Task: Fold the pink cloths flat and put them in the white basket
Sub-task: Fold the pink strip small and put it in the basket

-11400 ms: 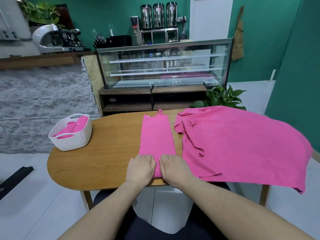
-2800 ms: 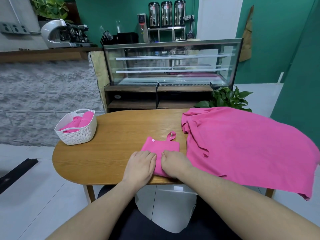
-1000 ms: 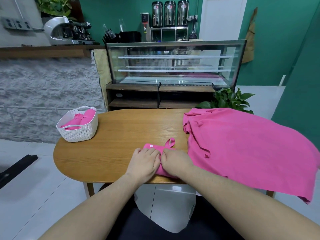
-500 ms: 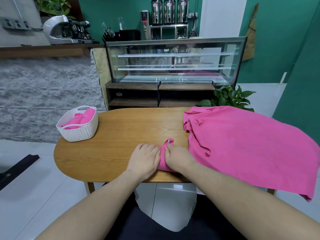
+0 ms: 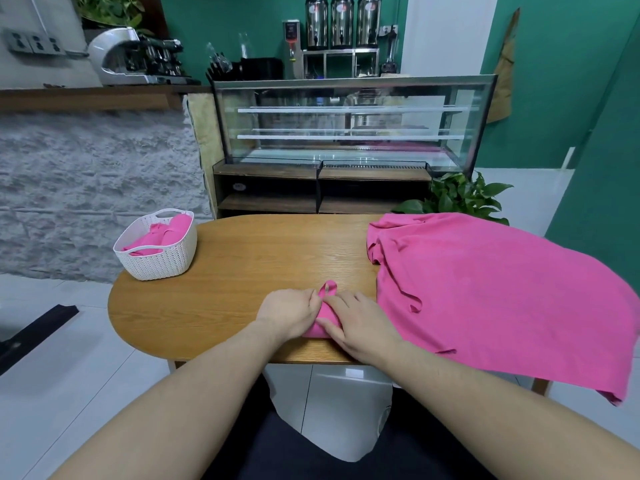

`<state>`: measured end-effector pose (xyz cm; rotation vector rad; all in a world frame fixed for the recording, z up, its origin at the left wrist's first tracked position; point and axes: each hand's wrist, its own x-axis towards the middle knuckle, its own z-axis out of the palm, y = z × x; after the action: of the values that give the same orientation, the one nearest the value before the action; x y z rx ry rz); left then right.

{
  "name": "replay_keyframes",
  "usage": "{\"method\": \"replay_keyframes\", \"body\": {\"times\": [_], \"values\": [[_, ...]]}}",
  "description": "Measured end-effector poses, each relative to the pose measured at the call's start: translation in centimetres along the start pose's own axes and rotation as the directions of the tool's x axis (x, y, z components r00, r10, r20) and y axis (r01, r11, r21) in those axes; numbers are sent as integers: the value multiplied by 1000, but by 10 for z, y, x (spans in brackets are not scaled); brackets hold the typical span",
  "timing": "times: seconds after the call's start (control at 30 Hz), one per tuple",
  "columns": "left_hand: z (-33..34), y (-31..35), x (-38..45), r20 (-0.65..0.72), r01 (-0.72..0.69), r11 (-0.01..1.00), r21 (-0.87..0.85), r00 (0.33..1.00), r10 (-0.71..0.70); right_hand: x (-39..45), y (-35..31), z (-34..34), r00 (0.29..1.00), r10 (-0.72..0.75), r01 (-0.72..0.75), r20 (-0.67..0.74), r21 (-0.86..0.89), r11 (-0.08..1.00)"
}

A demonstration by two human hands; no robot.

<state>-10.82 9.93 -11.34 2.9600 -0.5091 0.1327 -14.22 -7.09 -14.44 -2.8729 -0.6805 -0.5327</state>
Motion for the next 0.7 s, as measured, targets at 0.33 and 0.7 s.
{"method": "replay_keyframes", "body": {"times": [0.33,0.7], "values": [[5,-16,-16,-122,-336,935,113,930,348,22,17,-13,949,42,-126,313,253,959],[-7,-1,-3,-26,-541,828,147,834,550,37,37,-28,813,31,-405,581,527,747]]}}
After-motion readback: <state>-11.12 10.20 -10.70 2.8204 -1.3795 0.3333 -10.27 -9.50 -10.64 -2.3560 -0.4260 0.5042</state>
